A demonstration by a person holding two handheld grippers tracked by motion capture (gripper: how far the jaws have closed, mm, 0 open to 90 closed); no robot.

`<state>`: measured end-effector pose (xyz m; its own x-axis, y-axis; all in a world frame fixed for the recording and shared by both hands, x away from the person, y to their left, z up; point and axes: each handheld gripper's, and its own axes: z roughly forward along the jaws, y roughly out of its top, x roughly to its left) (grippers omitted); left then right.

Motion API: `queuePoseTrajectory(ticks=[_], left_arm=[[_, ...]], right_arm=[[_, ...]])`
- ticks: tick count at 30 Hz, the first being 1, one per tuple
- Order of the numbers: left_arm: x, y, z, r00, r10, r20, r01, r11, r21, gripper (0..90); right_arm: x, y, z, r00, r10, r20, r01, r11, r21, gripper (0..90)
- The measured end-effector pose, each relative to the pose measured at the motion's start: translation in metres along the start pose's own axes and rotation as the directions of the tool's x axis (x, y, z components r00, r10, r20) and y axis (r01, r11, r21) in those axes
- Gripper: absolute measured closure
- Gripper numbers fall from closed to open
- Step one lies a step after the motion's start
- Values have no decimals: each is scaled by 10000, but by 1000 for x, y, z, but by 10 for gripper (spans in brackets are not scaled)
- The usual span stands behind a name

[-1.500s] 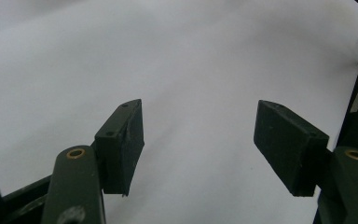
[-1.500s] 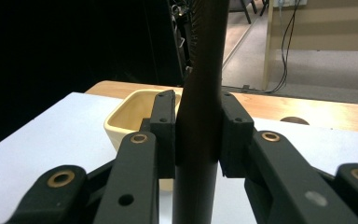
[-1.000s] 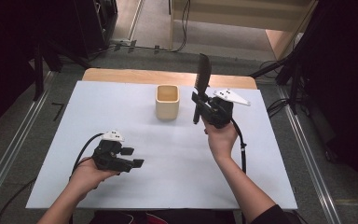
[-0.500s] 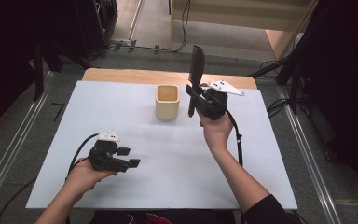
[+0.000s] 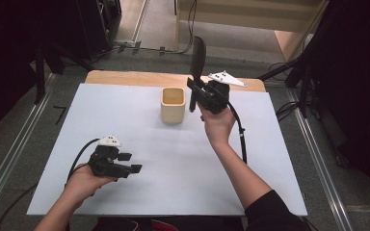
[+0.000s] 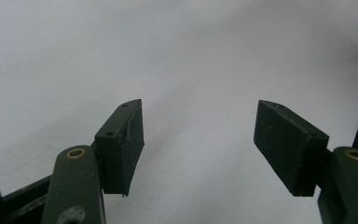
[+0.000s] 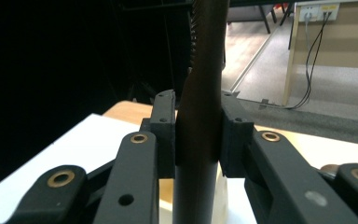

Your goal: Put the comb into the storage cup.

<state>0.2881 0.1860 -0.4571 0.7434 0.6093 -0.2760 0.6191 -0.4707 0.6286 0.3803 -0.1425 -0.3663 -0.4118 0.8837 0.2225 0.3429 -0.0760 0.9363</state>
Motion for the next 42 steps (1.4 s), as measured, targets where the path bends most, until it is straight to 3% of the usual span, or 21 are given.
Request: queuePoseTrajectory(ticks=[20, 31, 42], left_arm=[[5, -7, -8, 9998, -220, 25, 220, 9997, -135, 343], [9, -12, -12, 9995, -314, -2, 314, 9994, -138, 343], [11, -14, -12, 9995, -297, -85, 296, 9995, -62, 343]], right_arm=[[14, 16, 29, 9992, -216, 349, 231, 9988, -438, 695], [20, 22, 52, 9979, -421, 489, 434, 9987, -270, 695], [20, 14, 75, 9983, -170, 553, 169, 9999, 16, 695]])
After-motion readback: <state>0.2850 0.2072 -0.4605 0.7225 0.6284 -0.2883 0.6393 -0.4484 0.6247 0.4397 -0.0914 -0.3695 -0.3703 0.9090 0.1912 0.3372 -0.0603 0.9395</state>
